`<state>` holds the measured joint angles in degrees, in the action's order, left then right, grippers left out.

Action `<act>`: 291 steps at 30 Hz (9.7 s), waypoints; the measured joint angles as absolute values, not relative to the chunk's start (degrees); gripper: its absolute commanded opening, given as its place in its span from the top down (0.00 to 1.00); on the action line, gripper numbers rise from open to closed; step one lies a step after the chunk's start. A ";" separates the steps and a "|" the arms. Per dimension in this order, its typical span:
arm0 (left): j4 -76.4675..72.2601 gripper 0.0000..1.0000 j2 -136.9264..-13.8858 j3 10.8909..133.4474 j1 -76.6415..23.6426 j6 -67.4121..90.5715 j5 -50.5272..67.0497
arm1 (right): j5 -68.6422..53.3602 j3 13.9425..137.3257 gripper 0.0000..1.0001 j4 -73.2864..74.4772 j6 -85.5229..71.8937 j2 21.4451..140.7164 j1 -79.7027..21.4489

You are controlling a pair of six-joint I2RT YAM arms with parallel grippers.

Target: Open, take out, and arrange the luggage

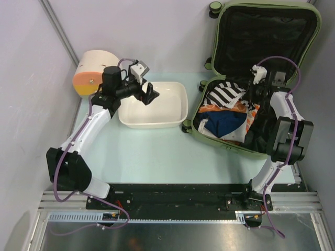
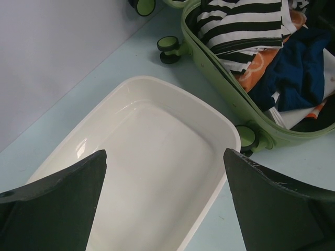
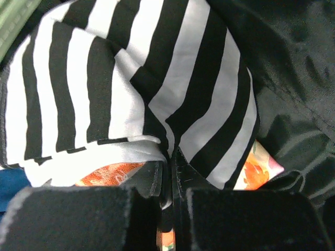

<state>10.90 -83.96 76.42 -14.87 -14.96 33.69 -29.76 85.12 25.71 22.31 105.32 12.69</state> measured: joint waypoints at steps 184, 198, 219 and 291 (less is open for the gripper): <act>12.62 0.49 -114.74 79.83 -17.37 -66.72 16.86 | -64.23 85.82 0.19 19.18 9.78 95.35 2.98; 20.60 0.36 -103.70 78.41 -12.95 -66.35 21.87 | -57.21 89.30 0.19 34.15 22.26 99.31 4.05; 27.73 0.32 -118.83 93.06 -23.83 -64.05 27.14 | -55.09 90.76 0.19 37.76 24.32 100.44 6.48; 30.79 0.17 -114.17 90.13 -16.43 -38.35 14.35 | -28.80 89.95 0.26 31.20 38.89 106.89 -11.07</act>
<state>30.79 -114.17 90.13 -16.43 -38.35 14.35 -28.80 89.95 31.20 38.89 106.89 -11.07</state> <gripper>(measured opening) 0.813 0.718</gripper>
